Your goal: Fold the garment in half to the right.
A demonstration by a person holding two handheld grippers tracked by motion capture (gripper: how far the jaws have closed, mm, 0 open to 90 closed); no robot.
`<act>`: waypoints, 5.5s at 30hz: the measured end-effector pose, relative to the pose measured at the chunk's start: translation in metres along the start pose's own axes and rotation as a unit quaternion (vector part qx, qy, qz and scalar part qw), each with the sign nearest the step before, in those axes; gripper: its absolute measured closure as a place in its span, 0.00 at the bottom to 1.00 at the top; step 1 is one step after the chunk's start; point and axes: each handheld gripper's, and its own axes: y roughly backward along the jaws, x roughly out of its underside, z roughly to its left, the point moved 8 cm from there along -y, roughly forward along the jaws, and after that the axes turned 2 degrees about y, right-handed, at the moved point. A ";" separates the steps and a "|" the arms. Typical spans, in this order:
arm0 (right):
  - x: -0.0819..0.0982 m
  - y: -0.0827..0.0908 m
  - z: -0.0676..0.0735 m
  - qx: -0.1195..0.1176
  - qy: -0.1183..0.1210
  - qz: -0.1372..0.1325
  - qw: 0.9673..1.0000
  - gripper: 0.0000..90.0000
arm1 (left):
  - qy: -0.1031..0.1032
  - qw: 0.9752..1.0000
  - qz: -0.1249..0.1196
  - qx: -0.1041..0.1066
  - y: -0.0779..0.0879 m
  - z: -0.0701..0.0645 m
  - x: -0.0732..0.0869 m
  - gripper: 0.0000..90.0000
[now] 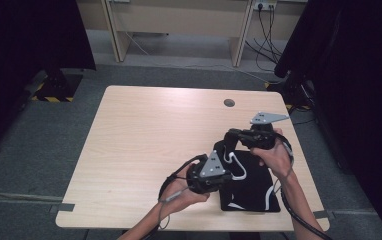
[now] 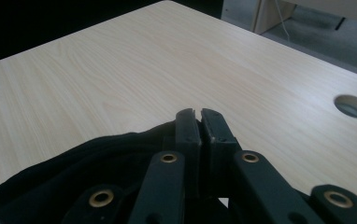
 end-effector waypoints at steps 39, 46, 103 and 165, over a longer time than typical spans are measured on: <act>0.107 0.001 -0.070 0.103 -0.109 0.164 0.975 0.45 | 0.094 0.990 0.091 -0.043 -0.071 0.009 0.079 0.22; 0.106 0.000 -0.061 0.056 -0.046 0.162 0.984 0.98 | 0.086 0.990 0.097 -0.054 -0.073 0.010 0.089 0.23; 0.133 -0.016 0.011 0.084 -0.053 0.150 0.984 0.33 | 0.125 0.981 0.096 -0.117 -0.020 0.047 0.126 0.07; 0.135 0.030 0.049 0.032 0.015 0.120 0.992 0.99 | 0.201 0.954 0.091 -0.204 -0.029 0.172 0.123 0.01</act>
